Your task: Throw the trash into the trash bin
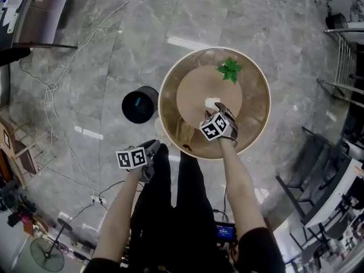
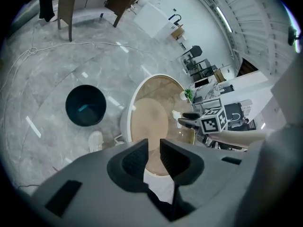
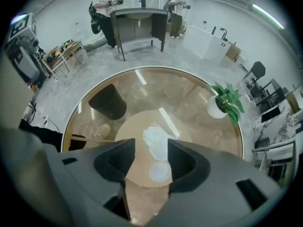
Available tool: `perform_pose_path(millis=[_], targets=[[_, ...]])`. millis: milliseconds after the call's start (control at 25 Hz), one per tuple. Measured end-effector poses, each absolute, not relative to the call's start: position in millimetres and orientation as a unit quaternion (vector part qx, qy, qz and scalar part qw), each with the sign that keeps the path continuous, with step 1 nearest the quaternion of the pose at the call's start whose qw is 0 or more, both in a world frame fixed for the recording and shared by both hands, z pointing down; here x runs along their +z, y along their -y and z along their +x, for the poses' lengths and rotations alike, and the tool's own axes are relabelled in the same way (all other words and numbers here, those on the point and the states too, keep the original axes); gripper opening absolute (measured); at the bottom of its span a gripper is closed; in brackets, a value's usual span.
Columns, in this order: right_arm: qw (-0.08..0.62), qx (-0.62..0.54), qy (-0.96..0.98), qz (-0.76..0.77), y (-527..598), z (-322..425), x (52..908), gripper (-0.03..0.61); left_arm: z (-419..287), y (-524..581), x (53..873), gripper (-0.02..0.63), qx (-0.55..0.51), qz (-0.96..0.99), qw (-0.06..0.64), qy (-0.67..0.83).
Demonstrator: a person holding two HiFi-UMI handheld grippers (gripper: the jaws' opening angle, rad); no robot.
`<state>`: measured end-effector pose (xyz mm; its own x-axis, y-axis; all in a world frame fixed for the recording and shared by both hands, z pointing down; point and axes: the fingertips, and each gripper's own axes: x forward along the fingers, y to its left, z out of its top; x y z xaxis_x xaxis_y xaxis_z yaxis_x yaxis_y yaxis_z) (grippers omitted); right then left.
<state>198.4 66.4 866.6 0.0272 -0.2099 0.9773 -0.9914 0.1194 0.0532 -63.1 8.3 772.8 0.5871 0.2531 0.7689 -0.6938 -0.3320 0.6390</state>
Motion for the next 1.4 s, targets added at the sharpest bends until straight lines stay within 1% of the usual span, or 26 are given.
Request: perform_pose_path(millis=[80, 120, 160, 240, 280, 520, 680, 880, 1040, 1200, 1400], targets=[[0.502, 0.415, 0.561, 0.511, -64.7, 199.2, 881.0, 0.215, -54.2, 5.2, 771.9, 0.077, 0.419, 0.703, 0.553, 0.152], [0.514, 0.418, 0.553, 0.505, -65.6, 200.2, 887.0, 0.192, -49.7, 11.4, 771.1, 0.077, 0.415, 0.706, 0.553, 0.15], [0.528, 0.417, 0.545, 0.5, -67.1, 201.6, 891.4, 0.156, -45.8, 16.7, 770.5, 0.077, 0.411, 0.708, 0.554, 0.149], [0.553, 0.402, 0.535, 0.496, -67.9, 204.7, 893.8, 0.033, -39.3, 25.2, 770.5, 0.075, 0.408, 0.711, 0.554, 0.146], [0.558, 0.392, 0.535, 0.499, -65.7, 205.5, 891.6, 0.008, -36.4, 28.6, 770.6, 0.075, 0.407, 0.713, 0.553, 0.144], [0.536, 0.387, 0.539, 0.521, -53.2, 187.2, 863.2, 0.003, -42.8, 24.0, 773.7, 0.071, 0.41, 0.706, 0.56, 0.141], [0.533, 0.385, 0.548, 0.517, -46.7, 172.0, 845.9, 0.003, -46.8, 7.4, 760.7, 0.069, 0.397, 0.706, 0.572, 0.133], [0.533, 0.375, 0.575, 0.494, -24.4, 122.5, 818.6, 0.003, -87.9, -7.4, 751.1, 0.069, 0.392, 0.692, 0.588, 0.147], [0.535, 0.338, 0.625, 0.456, 12.9, 62.2, 794.9, 0.003, -139.5, 6.7, 754.8, 0.069, 0.369, 0.671, 0.6, 0.232], [0.532, 0.289, 0.682, 0.409, 52.6, -11.5, 774.7, 0.003, -195.4, 45.9, 758.3, 0.069, 0.341, 0.654, 0.579, 0.348], [0.533, 0.237, 0.736, 0.345, 99.7, -79.2, 757.6, 0.003, -221.4, 93.1, 752.2, 0.069, 0.304, 0.641, 0.564, 0.423]])
